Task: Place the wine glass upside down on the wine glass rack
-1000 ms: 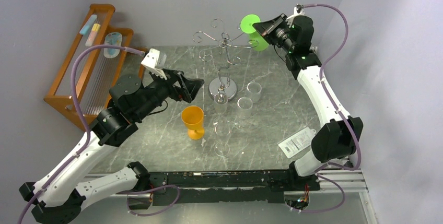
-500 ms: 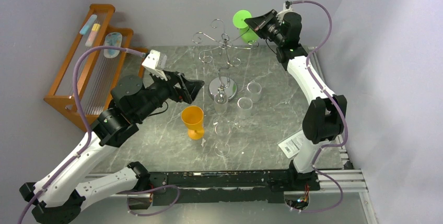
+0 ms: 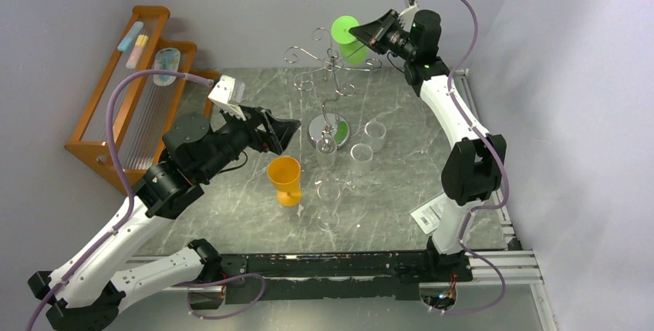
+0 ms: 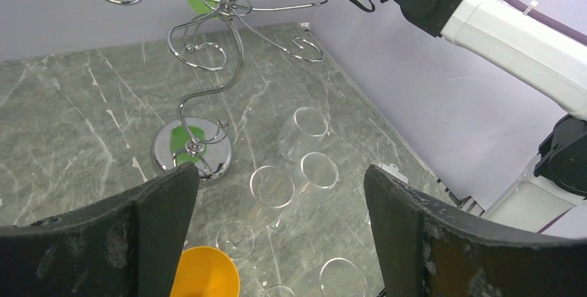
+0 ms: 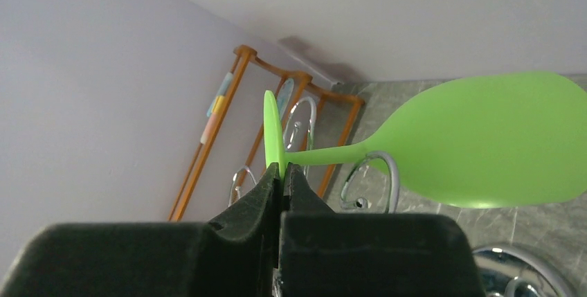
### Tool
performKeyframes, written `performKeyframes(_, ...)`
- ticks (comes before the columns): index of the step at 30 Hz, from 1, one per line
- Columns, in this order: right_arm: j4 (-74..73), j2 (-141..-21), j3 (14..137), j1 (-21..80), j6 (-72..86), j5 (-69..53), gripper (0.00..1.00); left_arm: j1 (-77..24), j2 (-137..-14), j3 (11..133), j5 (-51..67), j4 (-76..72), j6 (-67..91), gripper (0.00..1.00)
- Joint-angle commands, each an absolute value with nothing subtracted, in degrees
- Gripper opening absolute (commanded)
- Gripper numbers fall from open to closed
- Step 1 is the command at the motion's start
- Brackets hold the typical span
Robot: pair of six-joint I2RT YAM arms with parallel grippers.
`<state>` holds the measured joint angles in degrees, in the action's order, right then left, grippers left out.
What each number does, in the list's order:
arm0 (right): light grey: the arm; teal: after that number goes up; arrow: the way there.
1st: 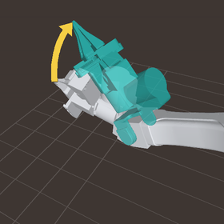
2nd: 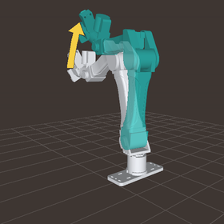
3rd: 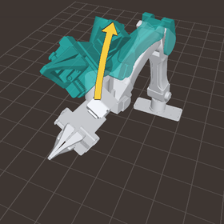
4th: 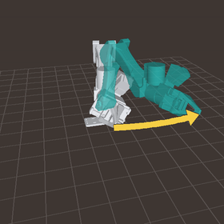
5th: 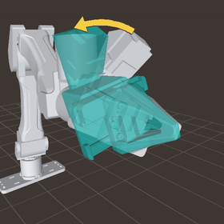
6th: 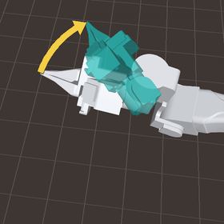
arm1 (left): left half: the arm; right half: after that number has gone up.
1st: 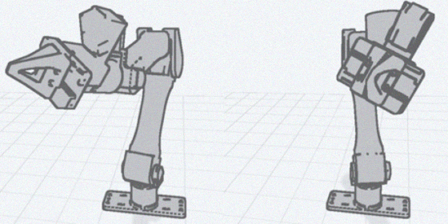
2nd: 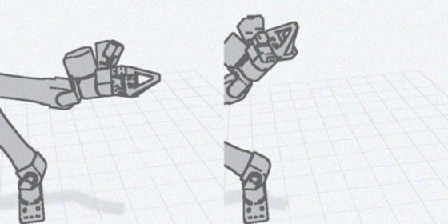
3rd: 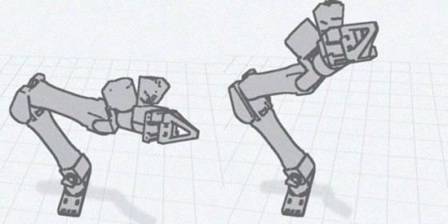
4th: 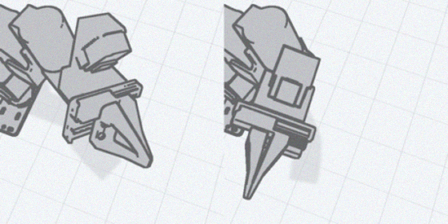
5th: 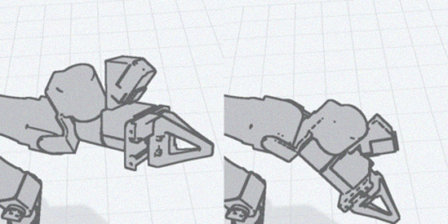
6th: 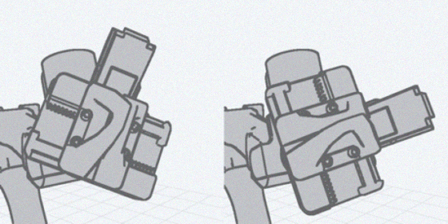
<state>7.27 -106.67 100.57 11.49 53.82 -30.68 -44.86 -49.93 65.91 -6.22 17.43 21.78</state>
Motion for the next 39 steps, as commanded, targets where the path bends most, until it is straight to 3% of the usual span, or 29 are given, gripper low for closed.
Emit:
performKeyframes(1,5.85,-107.16,101.18,11.69,53.78,-35.15,0.0,-45.26,-49.07,65.01,-7.57,17.66,21.55,0.93)
performKeyframes(18,1.43,-101.1,97.31,11.27,52.88,-32.15,0.0,-45.26,-47.68,63.97,-11.01,18.98,21.77,0.91)
performKeyframes(39,1.91,-97.0,93.81,10.56,51.14,-19.27,0.0,-45.26,-47.55,63.91,-11.31,19.33,21.18,0.91)
